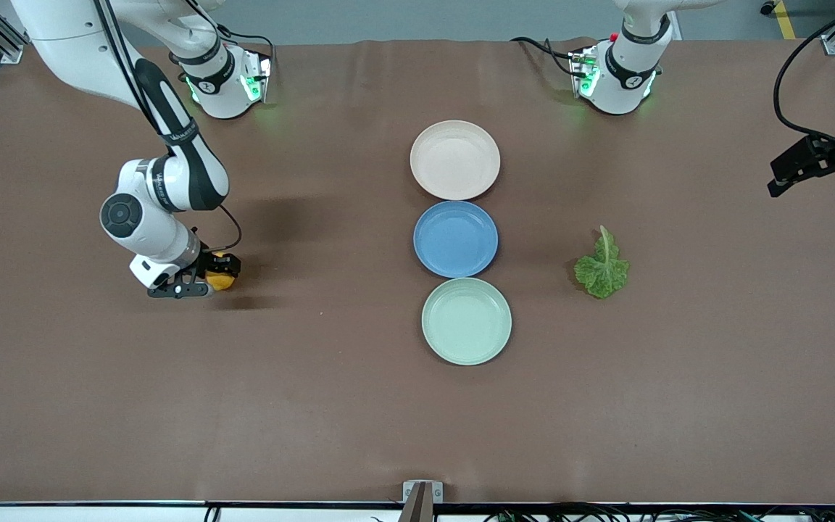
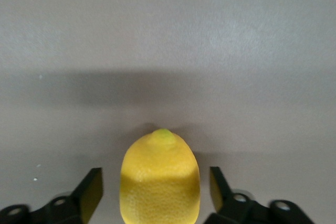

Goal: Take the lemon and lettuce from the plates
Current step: 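Lower the lemon onto the table with the right gripper while the left gripper withdraws, then open the right gripper and withdraw it from the lemon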

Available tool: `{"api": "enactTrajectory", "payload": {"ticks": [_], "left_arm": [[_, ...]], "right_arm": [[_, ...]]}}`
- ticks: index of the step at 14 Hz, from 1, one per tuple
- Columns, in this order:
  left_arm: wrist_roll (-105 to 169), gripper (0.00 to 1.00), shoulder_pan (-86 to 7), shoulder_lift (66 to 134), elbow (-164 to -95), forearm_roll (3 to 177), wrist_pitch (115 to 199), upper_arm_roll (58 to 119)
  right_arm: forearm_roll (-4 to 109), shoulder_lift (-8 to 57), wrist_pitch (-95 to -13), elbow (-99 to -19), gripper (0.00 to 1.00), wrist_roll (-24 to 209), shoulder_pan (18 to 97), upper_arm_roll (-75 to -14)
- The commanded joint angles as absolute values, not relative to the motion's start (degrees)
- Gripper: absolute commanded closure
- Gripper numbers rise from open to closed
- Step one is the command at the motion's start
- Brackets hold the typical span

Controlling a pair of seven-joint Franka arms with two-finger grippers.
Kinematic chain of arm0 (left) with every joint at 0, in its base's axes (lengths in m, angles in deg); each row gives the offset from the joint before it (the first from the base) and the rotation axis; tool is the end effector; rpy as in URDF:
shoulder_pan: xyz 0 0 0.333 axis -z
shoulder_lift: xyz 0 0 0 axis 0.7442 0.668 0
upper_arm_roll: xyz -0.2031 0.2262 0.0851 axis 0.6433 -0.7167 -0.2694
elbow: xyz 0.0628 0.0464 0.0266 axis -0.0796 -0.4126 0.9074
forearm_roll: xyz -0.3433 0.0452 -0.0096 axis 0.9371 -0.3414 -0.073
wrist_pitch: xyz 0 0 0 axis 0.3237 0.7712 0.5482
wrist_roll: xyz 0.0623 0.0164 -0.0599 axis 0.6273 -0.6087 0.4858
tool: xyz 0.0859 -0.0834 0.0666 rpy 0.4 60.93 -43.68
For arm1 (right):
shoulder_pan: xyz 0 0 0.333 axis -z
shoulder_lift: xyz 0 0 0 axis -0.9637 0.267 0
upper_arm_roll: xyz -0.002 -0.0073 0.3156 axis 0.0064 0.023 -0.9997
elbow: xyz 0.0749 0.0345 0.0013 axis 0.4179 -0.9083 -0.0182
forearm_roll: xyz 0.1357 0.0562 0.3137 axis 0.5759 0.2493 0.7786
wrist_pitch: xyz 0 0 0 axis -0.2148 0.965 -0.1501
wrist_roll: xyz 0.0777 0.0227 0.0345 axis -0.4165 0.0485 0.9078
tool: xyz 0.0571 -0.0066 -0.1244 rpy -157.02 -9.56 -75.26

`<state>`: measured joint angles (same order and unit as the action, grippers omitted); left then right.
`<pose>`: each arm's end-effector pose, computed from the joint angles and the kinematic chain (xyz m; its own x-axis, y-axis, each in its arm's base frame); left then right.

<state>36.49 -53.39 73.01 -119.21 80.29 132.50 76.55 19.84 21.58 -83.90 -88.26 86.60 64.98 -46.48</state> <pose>0.5056 -0.0057 0.6143 0.9973 0.0224 0.0702 0.0235 -0.9996 -0.0154 0.5117 0.0557 0.2173 0.9982 0.0301 -0.0510 0.0292 -0.9994 -0.0187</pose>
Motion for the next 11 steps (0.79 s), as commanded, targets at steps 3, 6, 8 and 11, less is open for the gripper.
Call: {"api": "enactTrajectory", "payload": {"ticks": [3,6,8,11], "left_arm": [[36.95,0.0,-53.54,74.11,-116.97,80.99,130.88,76.77],[36.95,0.0,-53.62,74.02,-116.97,81.08,130.88,76.85],[36.95,0.0,-53.63,74.02,-116.97,81.26,130.88,76.77],[36.95,0.0,-53.54,74.02,-116.97,81.26,130.88,76.59]], "right_arm": [[20.61,20.44,-65.23,-76.75,0.0,90.73,67.21,-46.74],[19.55,18.42,-51.52,-67.96,0.0,93.54,69.94,-46.48],[15.18,17.19,-42.38,-61.72,0.0,93.37,71.43,-46.56],[14.54,16.05,-32.78,-53.89,0.0,92.93,73.1,-46.48]]}}
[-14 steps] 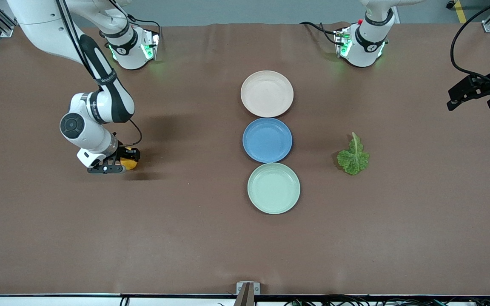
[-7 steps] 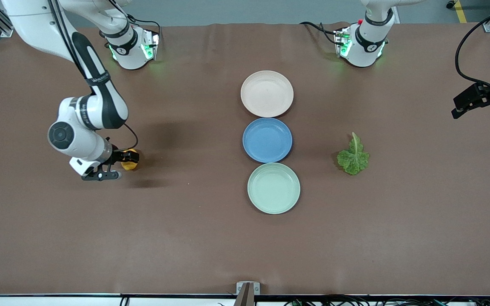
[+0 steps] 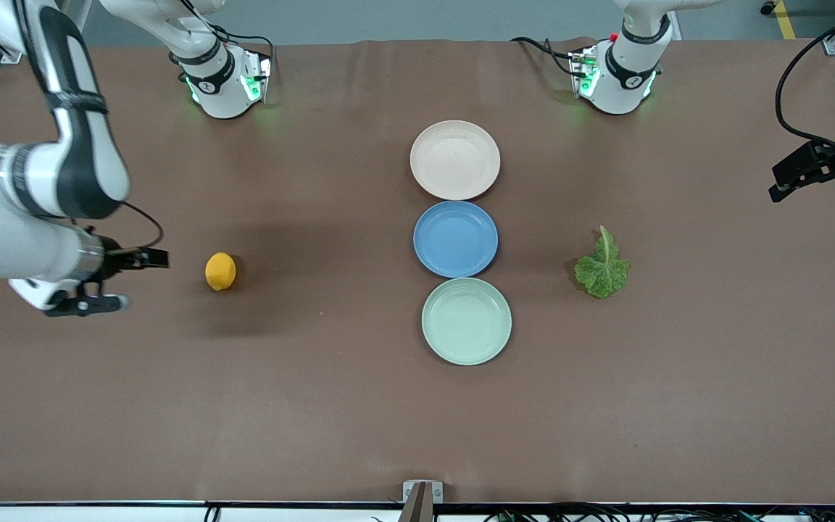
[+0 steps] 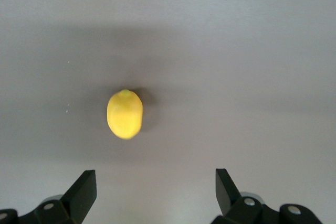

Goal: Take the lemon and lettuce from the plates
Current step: 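Open the right gripper and withdraw it from the lemon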

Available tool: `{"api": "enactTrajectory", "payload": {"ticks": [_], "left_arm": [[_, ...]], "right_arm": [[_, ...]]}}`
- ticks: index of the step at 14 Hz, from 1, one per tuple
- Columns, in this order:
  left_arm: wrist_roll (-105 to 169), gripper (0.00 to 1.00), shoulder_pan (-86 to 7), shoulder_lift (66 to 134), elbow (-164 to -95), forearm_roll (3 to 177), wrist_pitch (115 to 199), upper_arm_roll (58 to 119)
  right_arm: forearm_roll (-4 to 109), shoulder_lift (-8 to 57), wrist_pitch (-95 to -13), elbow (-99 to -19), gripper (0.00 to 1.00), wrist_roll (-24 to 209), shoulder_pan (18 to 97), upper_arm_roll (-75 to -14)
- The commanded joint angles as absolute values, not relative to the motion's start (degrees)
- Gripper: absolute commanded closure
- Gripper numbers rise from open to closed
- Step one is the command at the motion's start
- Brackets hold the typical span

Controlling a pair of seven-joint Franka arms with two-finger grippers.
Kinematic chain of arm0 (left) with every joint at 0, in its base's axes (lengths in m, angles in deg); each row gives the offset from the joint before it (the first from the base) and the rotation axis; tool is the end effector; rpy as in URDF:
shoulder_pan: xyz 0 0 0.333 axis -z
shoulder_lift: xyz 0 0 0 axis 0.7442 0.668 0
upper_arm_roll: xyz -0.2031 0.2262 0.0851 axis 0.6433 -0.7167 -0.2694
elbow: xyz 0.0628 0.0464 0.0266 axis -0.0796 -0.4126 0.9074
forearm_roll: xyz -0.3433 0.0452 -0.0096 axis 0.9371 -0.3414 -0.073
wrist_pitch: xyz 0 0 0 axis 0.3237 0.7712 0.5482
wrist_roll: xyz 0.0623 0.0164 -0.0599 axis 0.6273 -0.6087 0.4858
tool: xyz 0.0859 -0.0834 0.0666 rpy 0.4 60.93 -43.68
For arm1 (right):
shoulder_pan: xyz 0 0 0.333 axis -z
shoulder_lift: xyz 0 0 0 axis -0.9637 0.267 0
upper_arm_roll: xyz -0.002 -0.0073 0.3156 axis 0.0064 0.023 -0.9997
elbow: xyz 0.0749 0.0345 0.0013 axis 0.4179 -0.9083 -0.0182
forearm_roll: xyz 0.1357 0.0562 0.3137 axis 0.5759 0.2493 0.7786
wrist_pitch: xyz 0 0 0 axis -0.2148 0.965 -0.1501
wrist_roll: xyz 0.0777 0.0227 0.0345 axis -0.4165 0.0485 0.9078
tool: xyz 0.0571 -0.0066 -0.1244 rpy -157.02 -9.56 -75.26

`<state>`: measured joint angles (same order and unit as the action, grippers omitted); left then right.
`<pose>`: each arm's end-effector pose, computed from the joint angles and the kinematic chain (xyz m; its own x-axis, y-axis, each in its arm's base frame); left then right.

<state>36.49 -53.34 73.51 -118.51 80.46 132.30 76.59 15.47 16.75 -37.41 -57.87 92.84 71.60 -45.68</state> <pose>0.5080 -0.0067 0.6148 0.9973 0.0210 0.0701 0.0218 -0.9997 -0.0115 0.5567 -0.0090 0.4061 0.9670 0.0678 -0.2455 0.0693 -0.9976 -0.0024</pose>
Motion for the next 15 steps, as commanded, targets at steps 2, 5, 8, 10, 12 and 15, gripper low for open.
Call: {"api": "enactTrajectory", "payload": {"ticks": [2,5,8,10,12,15], "left_arm": [[36.86,0.0,-53.36,74.11,-116.97,81.26,130.96,76.5],[36.86,0.0,-52.84,74.11,-116.97,81.17,131.05,76.33],[36.78,0.0,-48.56,74.11,-116.97,80.99,131.05,72.93],[36.95,0.0,-42.84,74.02,-116.88,81.17,131.05,66.34],[37.04,0.0,-42.55,74.02,-116.88,81.26,131.05,65.69],[37.04,0.0,-42.73,74.02,-116.88,81.26,131.05,65.69]], "right_arm": [[14.45,15.26,-27.77,-49.76,0.0,92.93,73.9,-46.39],[14.19,15.6,-22.14,-42.65,0.0,92.93,74.69,-46.39],[14.27,16.31,-19.13,-38.75,0.0,93.1,75.92,-46.3],[14.1,16.22,-18.96,-37.96,0.0,93.19,75.83,-46.21],[14.71,16.13,-18.43,-37.87,0.0,92.75,75.66,-46.3],[14.8,15.96,-17.55,-38.31,0.0,92.66,75.57,-46.3]]}}
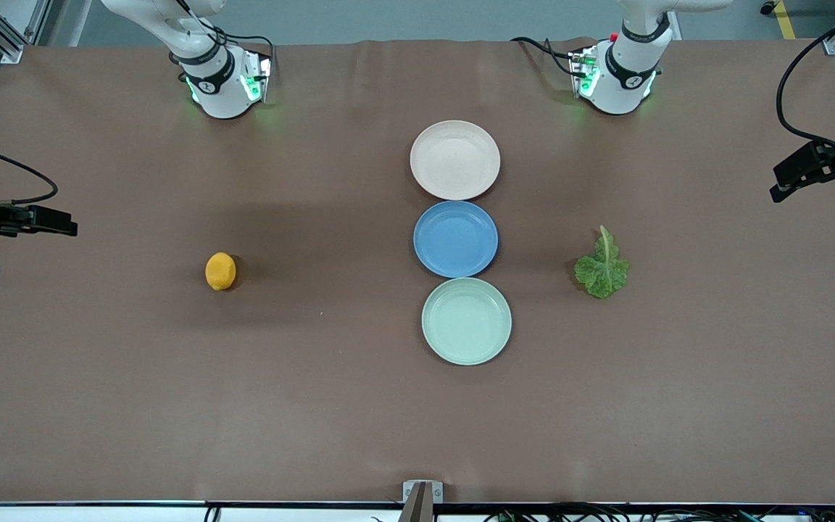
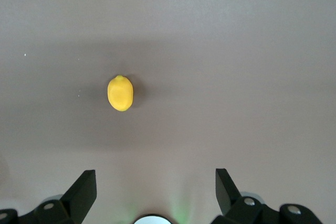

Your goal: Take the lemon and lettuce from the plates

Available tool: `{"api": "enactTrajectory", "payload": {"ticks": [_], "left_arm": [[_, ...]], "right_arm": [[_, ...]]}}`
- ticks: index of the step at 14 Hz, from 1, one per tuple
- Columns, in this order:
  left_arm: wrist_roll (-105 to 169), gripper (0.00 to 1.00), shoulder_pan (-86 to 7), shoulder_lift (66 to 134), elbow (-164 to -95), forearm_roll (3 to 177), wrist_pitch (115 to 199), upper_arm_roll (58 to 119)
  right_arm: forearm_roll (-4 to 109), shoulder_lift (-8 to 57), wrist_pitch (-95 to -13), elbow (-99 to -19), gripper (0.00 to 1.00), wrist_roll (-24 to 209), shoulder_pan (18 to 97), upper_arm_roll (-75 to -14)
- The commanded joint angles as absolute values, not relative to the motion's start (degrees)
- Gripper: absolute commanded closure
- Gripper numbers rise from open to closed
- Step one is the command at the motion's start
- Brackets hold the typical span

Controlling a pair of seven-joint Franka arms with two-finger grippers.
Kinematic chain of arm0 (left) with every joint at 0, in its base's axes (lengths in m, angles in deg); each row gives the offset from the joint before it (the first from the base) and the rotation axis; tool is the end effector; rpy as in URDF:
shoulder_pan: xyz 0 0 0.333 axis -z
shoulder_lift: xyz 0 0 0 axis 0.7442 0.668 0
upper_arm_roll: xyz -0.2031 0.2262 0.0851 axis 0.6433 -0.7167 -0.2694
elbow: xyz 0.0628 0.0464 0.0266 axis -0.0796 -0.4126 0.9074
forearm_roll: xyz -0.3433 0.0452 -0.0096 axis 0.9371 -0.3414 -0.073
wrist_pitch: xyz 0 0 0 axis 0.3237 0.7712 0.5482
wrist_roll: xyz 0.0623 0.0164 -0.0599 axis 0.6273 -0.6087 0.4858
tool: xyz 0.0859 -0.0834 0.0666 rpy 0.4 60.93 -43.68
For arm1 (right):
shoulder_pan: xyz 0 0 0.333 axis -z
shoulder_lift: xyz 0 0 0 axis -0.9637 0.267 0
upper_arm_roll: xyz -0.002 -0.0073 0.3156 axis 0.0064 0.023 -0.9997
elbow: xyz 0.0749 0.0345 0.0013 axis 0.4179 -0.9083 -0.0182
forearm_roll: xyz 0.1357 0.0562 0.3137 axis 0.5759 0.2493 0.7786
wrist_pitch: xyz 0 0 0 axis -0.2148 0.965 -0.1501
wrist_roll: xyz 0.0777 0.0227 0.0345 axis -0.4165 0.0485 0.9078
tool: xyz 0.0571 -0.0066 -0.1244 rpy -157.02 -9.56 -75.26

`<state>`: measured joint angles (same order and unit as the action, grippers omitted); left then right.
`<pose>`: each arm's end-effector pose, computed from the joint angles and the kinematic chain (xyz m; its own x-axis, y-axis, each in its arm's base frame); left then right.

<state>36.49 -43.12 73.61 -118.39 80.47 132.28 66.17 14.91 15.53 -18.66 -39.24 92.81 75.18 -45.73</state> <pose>0.5085 -0.0043 0.6148 0.9972 0.0246 0.0701 0.0253 -0.9996 -0.0087 0.5504 -0.0425 0.5299 0.9737 0.0056 -0.2277 0.0075 -0.9999 0.0075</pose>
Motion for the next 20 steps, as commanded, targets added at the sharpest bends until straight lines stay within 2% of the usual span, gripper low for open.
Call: {"api": "enactTrajectory", "payload": {"ticks": [1,6,13,20], "left_arm": [[37.04,0.0,-42.73,74.02,-116.88,81.26,131.05,65.69],[37.13,0.0,-42.99,74.11,-116.88,81.17,131.4,65.78],[37.39,0.0,-44.22,74.54,-116.88,81.17,131.4,66.31],[37.65,0.0,-45.8,74.81,-116.88,81.17,131.49,67.8]], "right_arm": [[14.71,15.78,-16.85,-38.57,0.0,92.66,75.57,-46.3],[15.24,13.42,-16.14,-39.8,0.0,92.66,75.66,-46.39],[16.29,-1.25,-28.44,-58.59,0.0,92.66,75.92,-46.39],[16.47,-5.05,-27.75,-60.02,0.0,93.1,75.66,-46.39]]}}
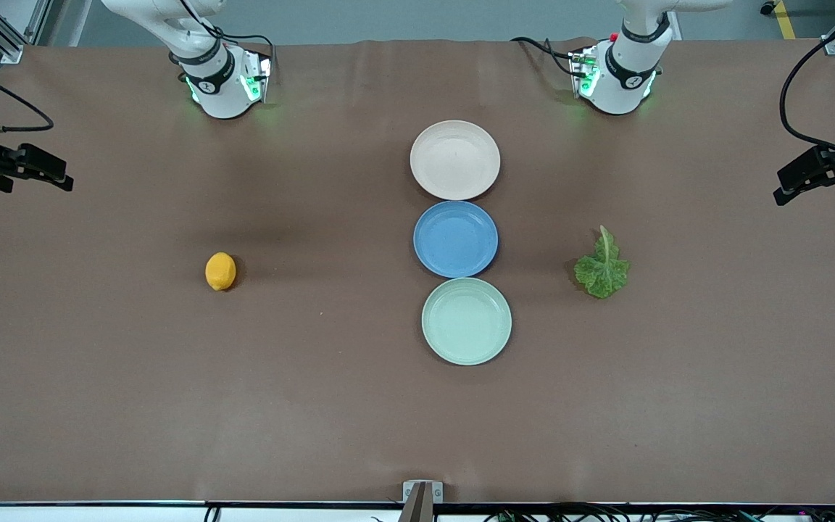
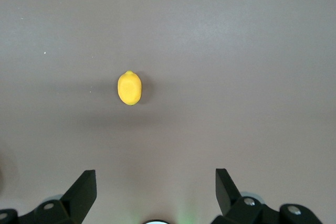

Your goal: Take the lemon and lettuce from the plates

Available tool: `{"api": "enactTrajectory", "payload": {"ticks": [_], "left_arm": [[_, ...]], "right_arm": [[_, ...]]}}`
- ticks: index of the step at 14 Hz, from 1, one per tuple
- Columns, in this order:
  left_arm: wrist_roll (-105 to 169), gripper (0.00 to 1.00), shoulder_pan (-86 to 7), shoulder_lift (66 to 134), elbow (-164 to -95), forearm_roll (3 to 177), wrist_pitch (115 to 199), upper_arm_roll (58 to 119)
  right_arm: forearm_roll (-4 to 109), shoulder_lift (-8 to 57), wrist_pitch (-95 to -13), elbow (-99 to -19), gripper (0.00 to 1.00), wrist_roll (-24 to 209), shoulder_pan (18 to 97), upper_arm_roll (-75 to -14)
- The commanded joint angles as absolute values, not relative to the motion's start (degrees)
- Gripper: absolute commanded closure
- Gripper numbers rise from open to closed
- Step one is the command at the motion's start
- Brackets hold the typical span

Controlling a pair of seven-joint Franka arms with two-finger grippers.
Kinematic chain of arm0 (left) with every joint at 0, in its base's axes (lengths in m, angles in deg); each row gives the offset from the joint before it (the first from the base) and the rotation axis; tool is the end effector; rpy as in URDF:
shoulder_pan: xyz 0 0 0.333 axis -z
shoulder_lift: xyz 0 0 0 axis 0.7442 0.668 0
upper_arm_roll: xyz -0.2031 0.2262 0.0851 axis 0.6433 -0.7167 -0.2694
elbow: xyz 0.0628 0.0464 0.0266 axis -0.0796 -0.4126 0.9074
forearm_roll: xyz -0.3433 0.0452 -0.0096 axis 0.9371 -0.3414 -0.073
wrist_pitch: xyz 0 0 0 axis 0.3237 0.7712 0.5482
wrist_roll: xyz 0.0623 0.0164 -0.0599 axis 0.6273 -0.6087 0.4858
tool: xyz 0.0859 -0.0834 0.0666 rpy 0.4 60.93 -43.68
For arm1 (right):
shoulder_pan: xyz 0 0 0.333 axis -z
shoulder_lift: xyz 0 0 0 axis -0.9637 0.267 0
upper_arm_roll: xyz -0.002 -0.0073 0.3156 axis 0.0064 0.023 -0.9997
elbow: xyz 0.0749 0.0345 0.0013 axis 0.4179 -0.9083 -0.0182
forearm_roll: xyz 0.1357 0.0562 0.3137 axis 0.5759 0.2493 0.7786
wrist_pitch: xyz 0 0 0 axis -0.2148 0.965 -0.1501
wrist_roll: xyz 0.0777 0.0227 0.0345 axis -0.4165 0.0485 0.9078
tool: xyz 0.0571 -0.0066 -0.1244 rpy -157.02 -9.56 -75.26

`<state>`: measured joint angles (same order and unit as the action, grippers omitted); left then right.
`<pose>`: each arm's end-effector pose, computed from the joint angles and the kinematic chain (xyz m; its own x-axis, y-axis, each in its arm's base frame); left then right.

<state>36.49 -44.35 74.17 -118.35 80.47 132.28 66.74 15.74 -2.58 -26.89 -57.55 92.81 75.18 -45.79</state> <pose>0.5113 0.0014 0.6102 0.9975 0.0361 0.0611 0.0367 -0.9993 -0.0098 0.4751 -0.0394 0.5721 0.9961 0.0092 -0.0875 0.0078 -0.9998 -0.0167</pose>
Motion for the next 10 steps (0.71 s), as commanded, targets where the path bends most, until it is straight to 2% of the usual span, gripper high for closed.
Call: {"api": "enactTrajectory", "payload": {"ticks": [1,10], "left_arm": [[37.65,0.0,-46.15,74.81,-116.88,81.26,131.49,67.89],[37.65,0.0,-47.12,74.81,-116.79,81.26,131.58,69.39]], "right_arm": [[16.38,-5.05,-27.83,-60.02,0.0,93.19,75.66,-46.48],[15.86,-5.4,-28.88,-59.93,0.0,93.45,74.6,-46.57]]}}
